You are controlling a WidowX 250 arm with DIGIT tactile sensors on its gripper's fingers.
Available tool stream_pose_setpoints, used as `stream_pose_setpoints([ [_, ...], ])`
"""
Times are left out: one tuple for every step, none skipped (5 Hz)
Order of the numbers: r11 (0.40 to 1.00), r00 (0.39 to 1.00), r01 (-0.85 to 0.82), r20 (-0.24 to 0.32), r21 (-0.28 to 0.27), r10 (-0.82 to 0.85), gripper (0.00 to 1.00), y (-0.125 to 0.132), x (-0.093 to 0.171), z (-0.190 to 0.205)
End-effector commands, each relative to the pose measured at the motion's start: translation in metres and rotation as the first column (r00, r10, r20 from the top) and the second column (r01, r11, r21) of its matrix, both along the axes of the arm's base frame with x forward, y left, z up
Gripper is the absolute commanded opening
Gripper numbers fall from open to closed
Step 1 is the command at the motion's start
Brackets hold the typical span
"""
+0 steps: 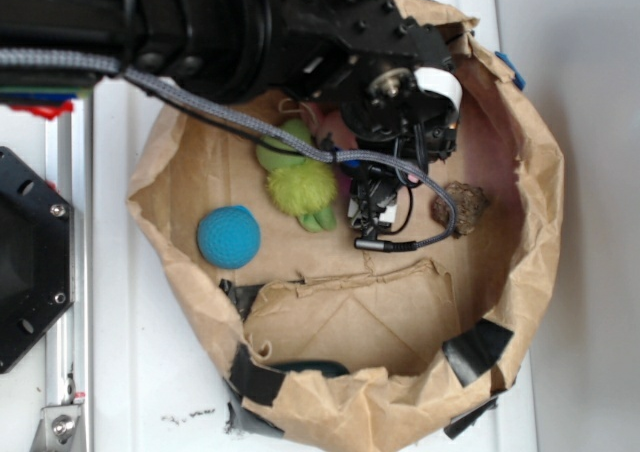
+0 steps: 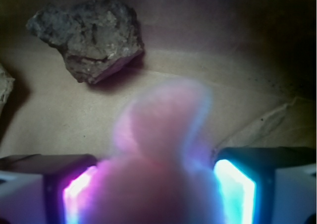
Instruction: Grab the pink bunny.
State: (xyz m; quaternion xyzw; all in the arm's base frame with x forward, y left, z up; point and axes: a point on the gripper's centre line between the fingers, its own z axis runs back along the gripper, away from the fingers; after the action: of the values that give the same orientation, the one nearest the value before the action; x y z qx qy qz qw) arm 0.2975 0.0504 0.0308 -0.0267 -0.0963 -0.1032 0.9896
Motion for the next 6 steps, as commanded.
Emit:
stream_pose_setpoints([
  [1.000,0.999,-0.009,0.049,0.008,0.009,0.00,0.005,0.005,0.021],
  [1.000,0.996,0.025,0.090,0.008,-0.026,0.00,-0.004,0.005,0.044],
  [0.999,0.990,0.029,0.135,-0.021,-0.026,0.00,-0.017,0.003,0.079],
  [1.000,0.987,0.017,0.160,-0.001,-0.017,0.00,-0.033,0.000,0.127],
  [0.994,0.986,-0.063,0.148,-0.090,0.076,0.00,-0.036,-0.002,0.156],
  [0.984,0.983,-0.138,0.102,-0.116,0.150,0.00,-0.046,-0.012,0.175],
])
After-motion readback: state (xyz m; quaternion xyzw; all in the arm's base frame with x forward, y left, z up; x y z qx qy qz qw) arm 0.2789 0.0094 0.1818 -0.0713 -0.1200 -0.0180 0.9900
